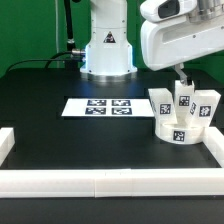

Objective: Assemble stool

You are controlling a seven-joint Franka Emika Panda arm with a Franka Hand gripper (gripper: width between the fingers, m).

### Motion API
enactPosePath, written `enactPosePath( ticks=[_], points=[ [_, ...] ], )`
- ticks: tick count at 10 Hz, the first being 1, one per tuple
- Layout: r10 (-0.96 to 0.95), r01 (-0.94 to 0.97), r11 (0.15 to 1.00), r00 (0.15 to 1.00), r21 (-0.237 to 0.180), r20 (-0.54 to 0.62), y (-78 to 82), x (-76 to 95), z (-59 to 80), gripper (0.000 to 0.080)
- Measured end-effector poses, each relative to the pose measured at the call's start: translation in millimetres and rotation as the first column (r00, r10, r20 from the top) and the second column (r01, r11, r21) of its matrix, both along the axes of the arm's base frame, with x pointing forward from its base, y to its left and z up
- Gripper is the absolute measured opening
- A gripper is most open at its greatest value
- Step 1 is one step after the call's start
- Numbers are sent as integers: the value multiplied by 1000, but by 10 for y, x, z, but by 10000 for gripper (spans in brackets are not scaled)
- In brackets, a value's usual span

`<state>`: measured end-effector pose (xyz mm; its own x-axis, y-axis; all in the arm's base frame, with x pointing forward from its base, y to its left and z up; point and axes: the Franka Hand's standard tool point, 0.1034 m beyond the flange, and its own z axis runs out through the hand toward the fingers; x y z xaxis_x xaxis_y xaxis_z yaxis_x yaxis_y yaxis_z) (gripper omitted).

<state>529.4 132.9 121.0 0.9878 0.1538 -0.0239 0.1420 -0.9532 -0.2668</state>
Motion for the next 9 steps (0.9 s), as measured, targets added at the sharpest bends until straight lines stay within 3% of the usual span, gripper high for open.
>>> enactPosePath(
  ticks=[3, 4, 7, 9],
  points=[
    [193, -193, 981, 980, 9, 50, -12, -9, -22, 649],
    [314, -314, 949, 946, -13, 79, -15, -13, -29, 649],
    [676, -663, 737, 726, -134, 128, 31, -25, -48, 649],
    [767, -753, 642, 626, -145, 142, 6, -23, -62, 649]
  ],
)
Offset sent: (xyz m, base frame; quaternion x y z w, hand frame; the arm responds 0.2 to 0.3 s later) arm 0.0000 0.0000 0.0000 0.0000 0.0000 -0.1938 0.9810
